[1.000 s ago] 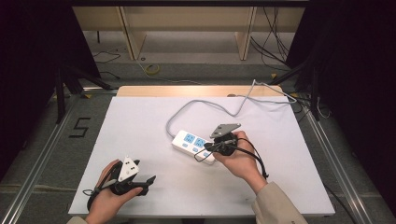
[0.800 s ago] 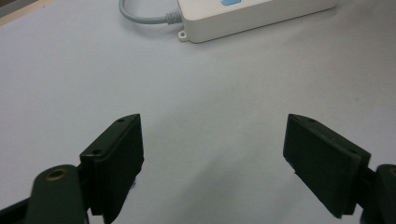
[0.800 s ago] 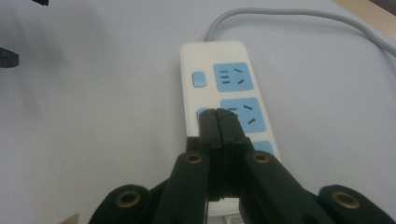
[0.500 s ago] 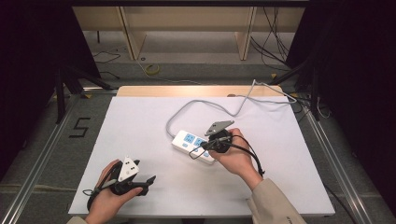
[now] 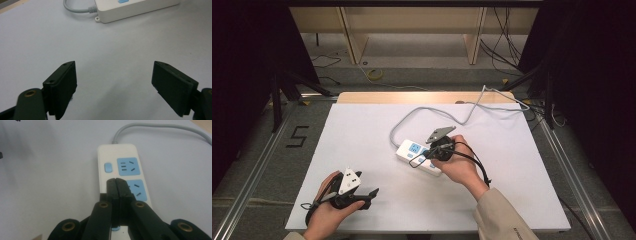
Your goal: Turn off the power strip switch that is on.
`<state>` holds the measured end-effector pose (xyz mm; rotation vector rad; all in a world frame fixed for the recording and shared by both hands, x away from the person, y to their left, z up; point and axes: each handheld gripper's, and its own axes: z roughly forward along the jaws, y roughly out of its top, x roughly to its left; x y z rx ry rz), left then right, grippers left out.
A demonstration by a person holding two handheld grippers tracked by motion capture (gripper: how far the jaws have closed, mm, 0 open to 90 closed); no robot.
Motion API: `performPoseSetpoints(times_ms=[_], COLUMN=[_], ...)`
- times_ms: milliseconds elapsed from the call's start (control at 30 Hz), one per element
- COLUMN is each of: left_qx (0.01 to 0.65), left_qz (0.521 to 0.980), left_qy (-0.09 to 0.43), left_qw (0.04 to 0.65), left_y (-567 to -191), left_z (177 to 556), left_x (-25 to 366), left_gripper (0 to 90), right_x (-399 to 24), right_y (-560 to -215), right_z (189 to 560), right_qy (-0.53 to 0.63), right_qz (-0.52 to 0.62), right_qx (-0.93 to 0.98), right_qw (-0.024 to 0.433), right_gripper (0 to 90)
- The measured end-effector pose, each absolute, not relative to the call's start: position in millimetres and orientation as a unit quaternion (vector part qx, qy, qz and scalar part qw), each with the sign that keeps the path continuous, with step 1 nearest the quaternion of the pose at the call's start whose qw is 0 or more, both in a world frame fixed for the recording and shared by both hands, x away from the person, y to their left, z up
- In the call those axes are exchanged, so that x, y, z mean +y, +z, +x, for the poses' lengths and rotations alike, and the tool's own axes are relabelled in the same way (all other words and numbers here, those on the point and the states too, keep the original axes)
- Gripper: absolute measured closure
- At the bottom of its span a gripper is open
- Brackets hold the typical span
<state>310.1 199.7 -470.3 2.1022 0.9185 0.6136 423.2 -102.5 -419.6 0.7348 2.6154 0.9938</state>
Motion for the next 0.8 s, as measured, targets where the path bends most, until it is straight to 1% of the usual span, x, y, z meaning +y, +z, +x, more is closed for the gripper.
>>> performPoseSetpoints(times_ms=[800], left_qx=[0.358], left_qz=[0.822], left_qy=[0.238], left_qw=[0.374], left_y=[-470.4], left_z=[310.0], left_x=[199.8], left_gripper=[19.9], right_x=[-86.3], right_y=[-419.7], right_z=[434.3], right_qy=[0.33], right_qz=[0.246], right_qx=[0.904], right_qw=[0.114], right_gripper=[90.0])
